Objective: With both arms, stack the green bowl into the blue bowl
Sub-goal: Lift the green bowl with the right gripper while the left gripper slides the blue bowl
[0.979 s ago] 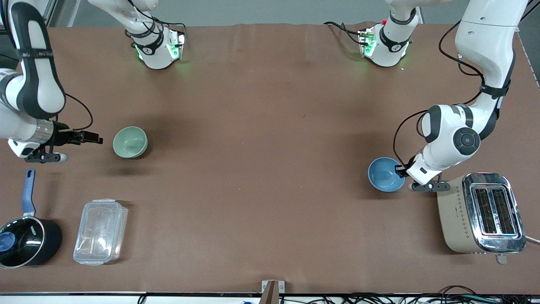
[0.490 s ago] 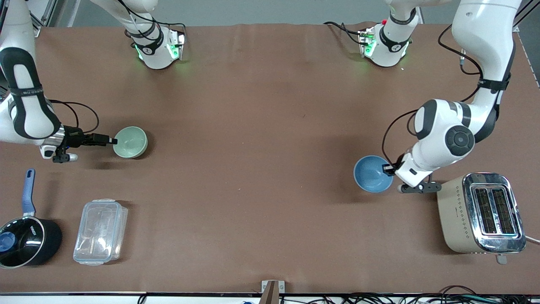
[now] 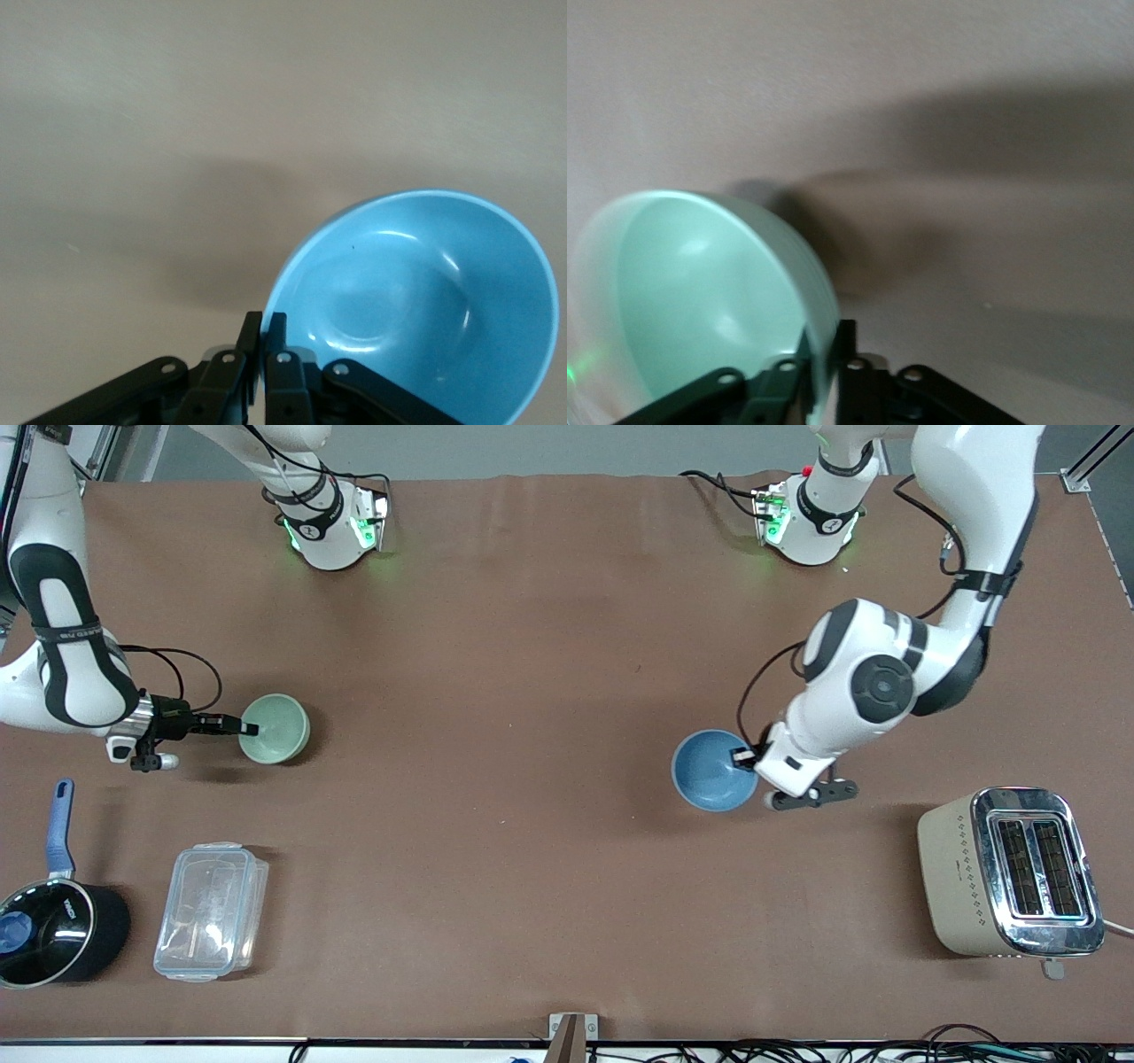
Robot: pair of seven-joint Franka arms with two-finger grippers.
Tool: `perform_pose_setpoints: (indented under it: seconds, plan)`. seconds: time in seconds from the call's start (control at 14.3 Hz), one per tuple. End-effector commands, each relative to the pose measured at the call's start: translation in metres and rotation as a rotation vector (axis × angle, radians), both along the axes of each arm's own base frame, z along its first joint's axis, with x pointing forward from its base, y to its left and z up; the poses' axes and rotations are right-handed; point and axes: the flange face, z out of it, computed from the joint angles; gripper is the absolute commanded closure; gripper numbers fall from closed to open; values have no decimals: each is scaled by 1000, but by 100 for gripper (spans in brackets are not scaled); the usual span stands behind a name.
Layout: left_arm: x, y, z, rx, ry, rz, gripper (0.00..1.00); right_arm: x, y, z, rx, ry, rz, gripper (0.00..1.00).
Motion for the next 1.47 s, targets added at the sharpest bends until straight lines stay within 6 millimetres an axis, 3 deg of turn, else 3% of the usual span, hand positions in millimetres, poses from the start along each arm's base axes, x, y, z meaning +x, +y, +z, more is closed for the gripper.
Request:
perform_pose_setpoints:
  seconds: [0.0, 0.14, 0.28, 0.42, 0.56, 0.91, 0.98, 1.05, 1.12, 1.26, 1.33, 1.4]
  plan:
    - [-12, -60, -10, -22, -8, 68, 100, 14, 19, 18, -9, -7, -15, 97]
    - [-26, -107, -22, -42, -12, 90, 100, 28, 37, 55, -53, -1, -34, 97]
    - [-40, -141, -38, -76, -25, 111, 100, 46, 58, 103, -147, 32, -21, 96]
    - [-54, -170, -60, -111, -32, 116, 100, 70, 98, 159, -248, 40, 18, 95]
    - [-65, -193, -82, -142, -33, 140, 100, 83, 138, 193, -320, 53, 25, 95]
    - [-86, -232, -107, -157, -22, 105, 99, 85, 253, 216, -342, 72, -21, 95]
    - [-85, -234, -113, -153, -20, 105, 95, 85, 269, 219, -346, 79, -49, 95]
    - [-83, -234, -113, -152, -22, 106, 85, 85, 283, 219, -351, 88, -86, 96]
    - [-83, -234, -113, -153, -23, 107, 67, 84, 301, 220, -349, 77, -93, 96]
    - [-76, -232, -101, -161, -40, 114, 9, 80, 342, 221, -348, 68, -148, 97]
    - [-69, -227, -89, -168, -57, 120, 0, 77, 366, 220, -342, 63, -175, 97]
    - [-58, -218, -68, -176, -84, 134, 0, 75, 385, 215, -336, 69, -197, 97]
